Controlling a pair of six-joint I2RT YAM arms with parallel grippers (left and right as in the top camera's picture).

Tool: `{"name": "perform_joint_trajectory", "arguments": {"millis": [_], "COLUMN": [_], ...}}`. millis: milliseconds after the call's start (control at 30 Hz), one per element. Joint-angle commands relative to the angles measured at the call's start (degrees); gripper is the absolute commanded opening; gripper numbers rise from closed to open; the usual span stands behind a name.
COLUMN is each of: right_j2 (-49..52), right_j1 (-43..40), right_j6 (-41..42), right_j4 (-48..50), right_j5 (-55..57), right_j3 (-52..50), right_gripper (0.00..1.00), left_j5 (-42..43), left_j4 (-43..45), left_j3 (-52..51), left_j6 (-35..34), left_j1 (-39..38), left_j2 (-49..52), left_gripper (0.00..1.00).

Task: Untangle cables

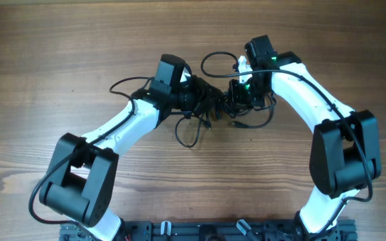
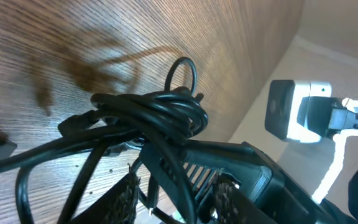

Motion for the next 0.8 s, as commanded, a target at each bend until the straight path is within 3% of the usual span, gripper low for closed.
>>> {"name": "perform_joint_trajectory", "arguments": {"millis": [0,167,233,467,600,767], "right_j2": [0.63,0.63,0.61,0.61,0.61,0.61], "right_j1": [2.29,2.84,1.70,-10.47,-17.35,-18.53], "right_j6": [0.57,3.78,4.76,12.79,6.19,-1.03], "right_j4": [0.44,1.16,2.36,18.14,14.82,4.96], "right_j5": [-1.57,-1.38,-3.15,-31.50,-31.58,-18.25], "right_j3": [-0.37,-0.37,-0.31,0.39,0.39,0.39], "right_gripper": [0.04,0.04,0.04,0.04,0.04,0.04], "left_j5": [-1.68,-1.53,-1.36,2.03,2.05,0.81], "left_j4": [-0.02,-0.15,-1.97,-15.89,-18.99,-22.51], "left_j3": [0.13,0.13,0.13,0.13,0.13,0.13], "left_j6": [-1.66,-1.40,0.22,13.97,19.45,30.47], "left_j1": [-1.14,-1.16,-1.18,-0.39,2.93,8.35], "left_j2": [1.27,2.75,2.75,2.75,2.75,2.75], "left_gripper": [0.35,0.04,0.04,0.04,0.04,0.04]}}
